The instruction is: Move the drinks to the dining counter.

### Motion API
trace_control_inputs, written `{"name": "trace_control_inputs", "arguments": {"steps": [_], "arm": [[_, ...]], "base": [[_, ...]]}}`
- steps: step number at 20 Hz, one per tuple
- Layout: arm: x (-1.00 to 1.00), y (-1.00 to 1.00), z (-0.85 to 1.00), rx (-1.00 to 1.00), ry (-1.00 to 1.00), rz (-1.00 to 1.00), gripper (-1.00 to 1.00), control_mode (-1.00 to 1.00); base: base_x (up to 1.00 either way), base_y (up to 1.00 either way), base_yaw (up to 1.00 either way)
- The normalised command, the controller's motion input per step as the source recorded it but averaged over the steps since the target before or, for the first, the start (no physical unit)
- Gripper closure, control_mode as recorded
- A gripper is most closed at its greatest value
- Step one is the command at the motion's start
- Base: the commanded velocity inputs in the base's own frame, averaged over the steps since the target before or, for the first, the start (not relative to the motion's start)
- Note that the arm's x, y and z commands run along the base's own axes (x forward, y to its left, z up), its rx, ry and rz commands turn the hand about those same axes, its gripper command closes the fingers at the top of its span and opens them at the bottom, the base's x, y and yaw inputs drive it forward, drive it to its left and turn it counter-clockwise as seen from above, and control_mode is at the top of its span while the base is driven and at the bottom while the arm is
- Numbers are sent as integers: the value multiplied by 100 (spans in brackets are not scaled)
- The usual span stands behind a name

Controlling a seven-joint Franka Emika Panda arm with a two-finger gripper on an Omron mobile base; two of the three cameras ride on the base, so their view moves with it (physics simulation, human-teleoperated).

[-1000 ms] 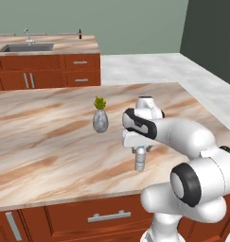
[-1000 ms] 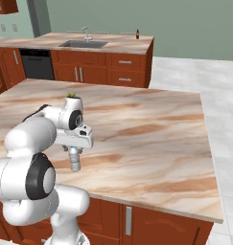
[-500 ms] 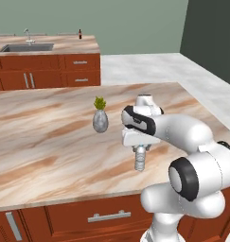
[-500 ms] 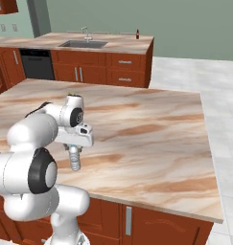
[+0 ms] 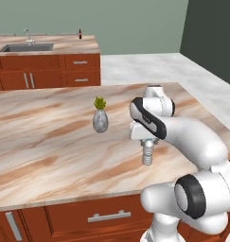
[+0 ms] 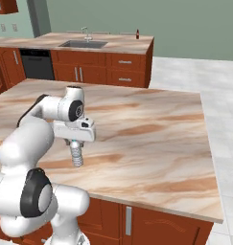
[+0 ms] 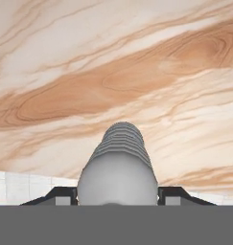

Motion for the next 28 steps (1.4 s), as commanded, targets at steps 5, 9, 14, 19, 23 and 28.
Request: {"name": "trace_control_inputs", "arguments": {"steps": [5, 9, 14, 19, 23, 28], "arm": [[-52, -18, 52, -2, -9, 0, 100, -100], [-55, -4, 43, -5, -8, 0, 100, -100], [-33, -2, 26, -3, -9, 0, 100, -100], [7, -24, 29, 1, 0, 0, 100, -100], [1, -13, 26, 0, 0, 0, 100, -100], [1, -3, 47, 0, 0, -1, 100, -100]], "base": [[0, 0, 0], [0, 0, 0], [0, 0, 0], [0, 0, 0], [0, 0, 0], [0, 0, 0]]}}
